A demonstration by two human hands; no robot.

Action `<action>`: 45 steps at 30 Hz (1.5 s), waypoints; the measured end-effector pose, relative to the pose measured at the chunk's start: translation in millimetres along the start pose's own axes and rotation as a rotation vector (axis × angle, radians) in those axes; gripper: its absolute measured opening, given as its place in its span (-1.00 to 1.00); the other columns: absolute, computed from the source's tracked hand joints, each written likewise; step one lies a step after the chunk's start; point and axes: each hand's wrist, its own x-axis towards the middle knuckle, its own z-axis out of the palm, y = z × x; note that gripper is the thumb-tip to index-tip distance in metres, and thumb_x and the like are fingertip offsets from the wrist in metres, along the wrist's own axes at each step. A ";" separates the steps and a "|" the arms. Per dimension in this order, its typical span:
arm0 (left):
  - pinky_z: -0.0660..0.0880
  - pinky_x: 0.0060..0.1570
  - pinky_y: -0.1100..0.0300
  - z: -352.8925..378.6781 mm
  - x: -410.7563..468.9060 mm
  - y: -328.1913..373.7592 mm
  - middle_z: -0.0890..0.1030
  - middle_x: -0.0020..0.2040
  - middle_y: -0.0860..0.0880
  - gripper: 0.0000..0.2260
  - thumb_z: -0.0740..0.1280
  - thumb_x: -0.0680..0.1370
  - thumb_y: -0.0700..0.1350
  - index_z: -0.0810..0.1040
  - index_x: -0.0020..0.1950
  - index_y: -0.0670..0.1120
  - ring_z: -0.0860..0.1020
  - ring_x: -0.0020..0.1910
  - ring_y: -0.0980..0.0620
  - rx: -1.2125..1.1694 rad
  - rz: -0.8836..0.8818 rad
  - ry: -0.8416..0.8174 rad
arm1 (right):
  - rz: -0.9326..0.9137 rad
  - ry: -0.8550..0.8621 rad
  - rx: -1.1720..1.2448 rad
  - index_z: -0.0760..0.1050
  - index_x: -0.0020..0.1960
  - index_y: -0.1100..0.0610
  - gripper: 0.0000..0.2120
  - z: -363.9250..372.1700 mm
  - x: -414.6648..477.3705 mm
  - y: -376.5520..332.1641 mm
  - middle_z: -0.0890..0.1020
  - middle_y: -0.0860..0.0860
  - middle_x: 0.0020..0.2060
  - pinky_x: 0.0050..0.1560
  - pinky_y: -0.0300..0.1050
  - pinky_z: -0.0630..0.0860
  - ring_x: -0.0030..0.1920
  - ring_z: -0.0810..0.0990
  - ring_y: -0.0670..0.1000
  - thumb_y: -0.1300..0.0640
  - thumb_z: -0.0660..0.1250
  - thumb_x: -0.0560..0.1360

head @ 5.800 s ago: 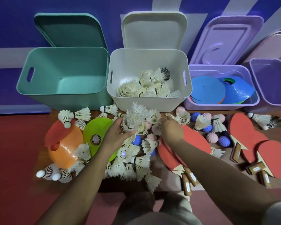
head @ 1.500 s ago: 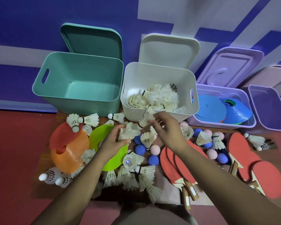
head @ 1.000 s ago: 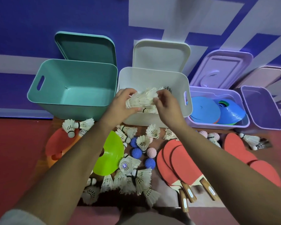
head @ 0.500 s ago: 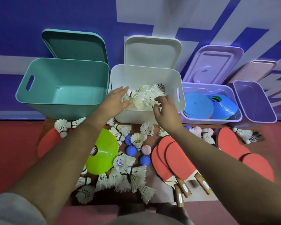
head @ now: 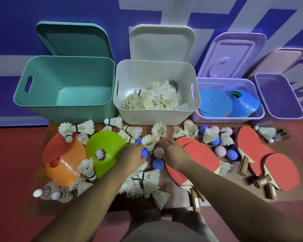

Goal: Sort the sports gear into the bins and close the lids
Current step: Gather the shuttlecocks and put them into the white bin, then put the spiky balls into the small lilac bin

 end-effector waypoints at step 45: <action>0.47 0.06 0.16 -69.1 176.5 389.0 0.62 0.03 -0.03 -0.62 0.54 0.34 -0.10 0.60 0.13 -0.08 0.54 -0.13 0.03 -0.693 0.125 0.176 | 0.335 0.646 0.664 0.47 0.08 0.07 -0.69 -253.9 -100.4 311.0 0.60 -0.06 -0.11 -0.28 -0.31 0.47 -0.20 0.60 -0.04 0.08 0.50 0.42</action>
